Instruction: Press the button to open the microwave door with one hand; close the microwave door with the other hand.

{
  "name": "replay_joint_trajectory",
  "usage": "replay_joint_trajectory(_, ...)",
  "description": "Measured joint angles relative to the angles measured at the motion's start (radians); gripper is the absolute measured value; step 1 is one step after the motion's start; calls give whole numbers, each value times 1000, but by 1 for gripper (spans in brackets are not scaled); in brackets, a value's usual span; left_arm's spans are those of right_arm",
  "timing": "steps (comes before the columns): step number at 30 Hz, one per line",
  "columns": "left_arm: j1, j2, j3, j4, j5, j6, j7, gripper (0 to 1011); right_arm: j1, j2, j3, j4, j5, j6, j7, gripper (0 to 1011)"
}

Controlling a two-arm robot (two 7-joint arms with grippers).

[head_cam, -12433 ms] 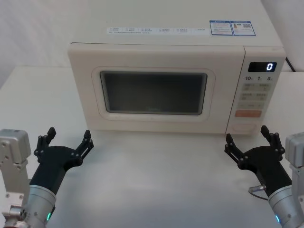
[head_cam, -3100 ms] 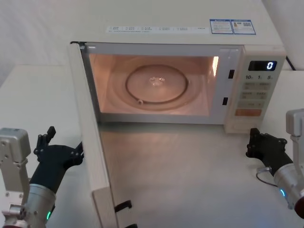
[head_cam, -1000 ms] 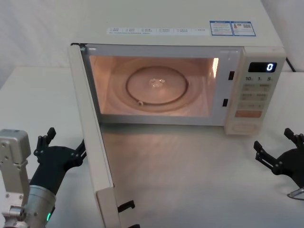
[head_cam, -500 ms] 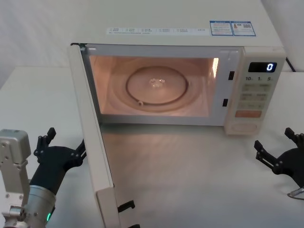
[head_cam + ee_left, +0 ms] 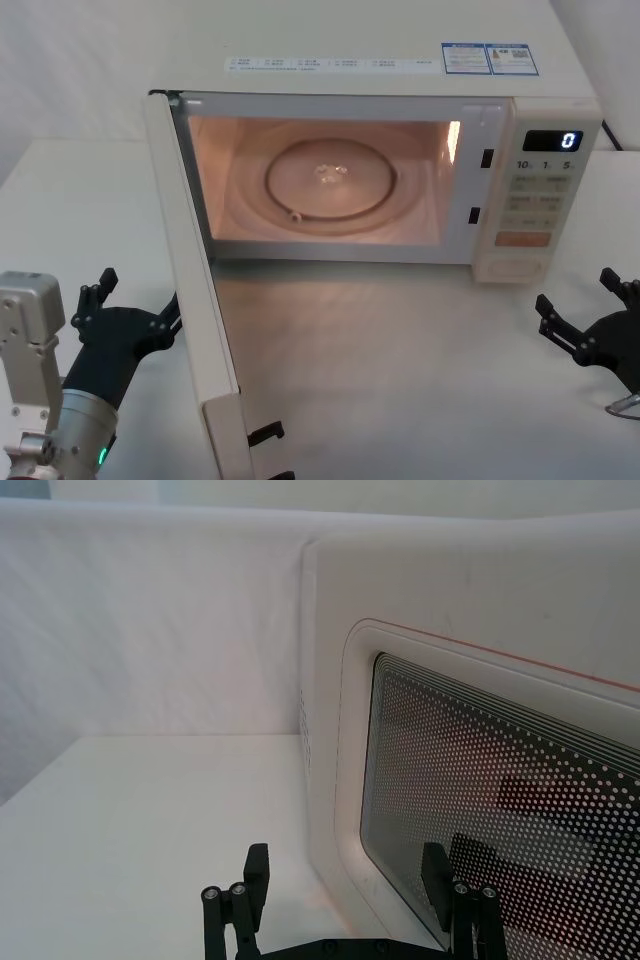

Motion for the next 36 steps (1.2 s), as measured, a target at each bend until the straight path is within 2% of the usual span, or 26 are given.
replay_joint_trajectory(36,0,0,0,0,0,0,0,1001,0,0,0,0,0,0,0,1001)
